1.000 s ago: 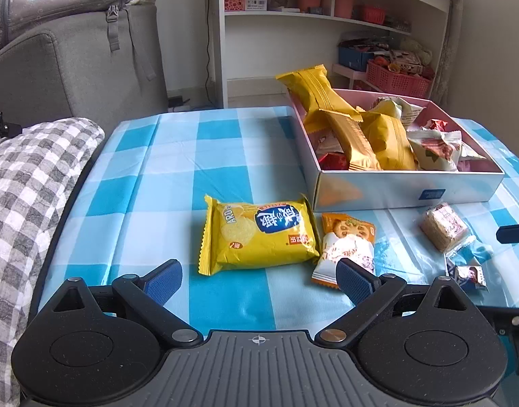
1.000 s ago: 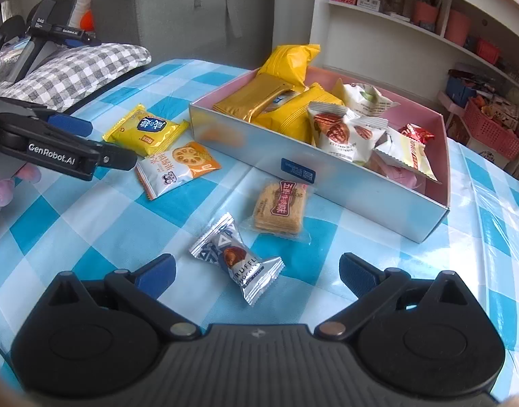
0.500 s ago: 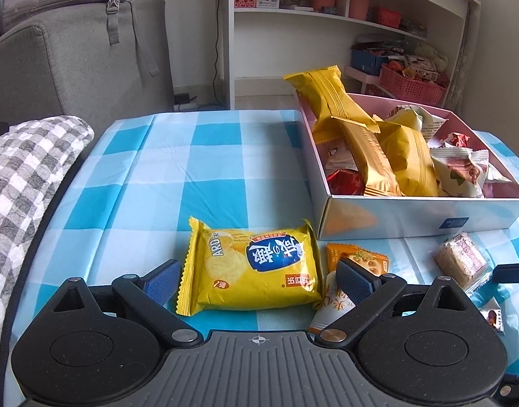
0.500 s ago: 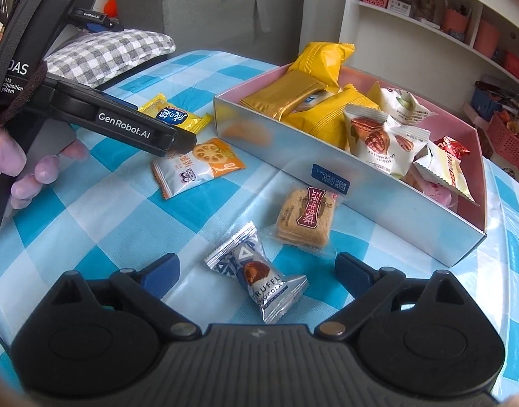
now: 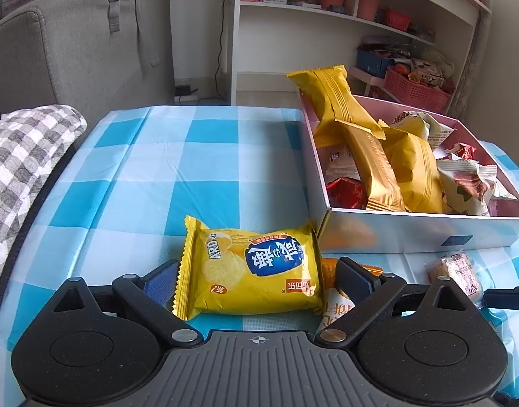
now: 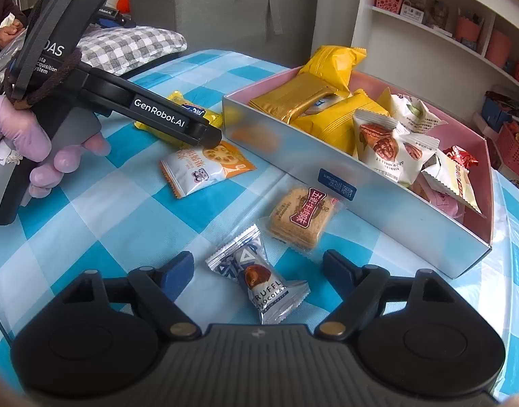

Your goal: Organize snacks

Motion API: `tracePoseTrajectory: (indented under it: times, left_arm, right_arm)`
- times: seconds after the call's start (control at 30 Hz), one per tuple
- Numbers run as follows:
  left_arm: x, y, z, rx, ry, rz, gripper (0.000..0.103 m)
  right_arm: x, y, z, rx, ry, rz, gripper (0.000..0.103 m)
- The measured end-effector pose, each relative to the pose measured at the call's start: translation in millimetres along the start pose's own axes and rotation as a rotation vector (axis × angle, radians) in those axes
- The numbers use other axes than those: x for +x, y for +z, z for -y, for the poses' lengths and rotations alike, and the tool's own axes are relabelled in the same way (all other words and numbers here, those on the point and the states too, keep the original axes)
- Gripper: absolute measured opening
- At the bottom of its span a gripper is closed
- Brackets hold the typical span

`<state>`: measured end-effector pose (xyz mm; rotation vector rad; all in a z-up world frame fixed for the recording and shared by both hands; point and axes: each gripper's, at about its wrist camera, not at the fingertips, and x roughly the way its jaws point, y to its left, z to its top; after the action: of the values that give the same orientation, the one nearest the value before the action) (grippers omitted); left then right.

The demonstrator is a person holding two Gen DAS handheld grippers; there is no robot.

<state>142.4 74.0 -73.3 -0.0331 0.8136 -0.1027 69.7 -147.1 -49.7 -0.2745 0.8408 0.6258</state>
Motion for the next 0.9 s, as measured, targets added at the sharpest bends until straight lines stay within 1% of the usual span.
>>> tracePoseTrajectory:
  times: [0.07, 0.17, 0.2, 0.27, 0.33, 0.47, 0.57, 0.7, 0.9]
  left_arm:
    - [-0.7, 0.0, -0.8, -0.007, -0.001, -0.003, 0.096]
    - [-2.2, 0.3, -2.1, -0.014, 0.01, -0.005, 0.089]
    - [-2.2, 0.5, -2.6, -0.011, 0.01, -0.009, 0.087]
    - [-2.9, 0.1, -1.8, -0.002, 0.005, -0.009, 0.084]
    - [-4.1, 0.2, 0.8, 0.01, -0.003, -0.01, 0.077]
    - [-5.0, 0.8, 1.5, 0.01, -0.001, -0.017, 0.074]
    - [-5.9, 1.4, 0.8, 0.001, -0.003, -0.024, 0.073]
    - [-7.1, 1.8, 1.4, -0.001, -0.001, -0.035, 0.073]
    - [-9.8, 1.9, -0.6, -0.012, -0.006, -0.046, 0.072]
  right_arm:
    - [-0.7, 0.7, -0.1, -0.002, 0.007, -0.003, 0.069]
    - [-1.4, 1.5, -0.9, -0.005, 0.016, -0.006, 0.059]
    - [-1.6, 1.7, -1.5, -0.008, 0.018, -0.007, 0.057]
    - [-1.9, 2.4, -2.8, -0.015, 0.025, -0.009, 0.049]
    - [-2.4, 3.4, -4.4, -0.022, 0.03, -0.009, 0.045]
    - [-3.9, 5.5, -8.2, -0.042, 0.035, -0.003, 0.034]
    - [-4.4, 6.1, -8.9, -0.041, 0.05, -0.004, 0.029]
    - [-6.3, 7.8, -10.3, -0.047, 0.058, 0.002, 0.027]
    - [-9.5, 11.6, -7.6, -0.022, 0.066, 0.02, 0.023]
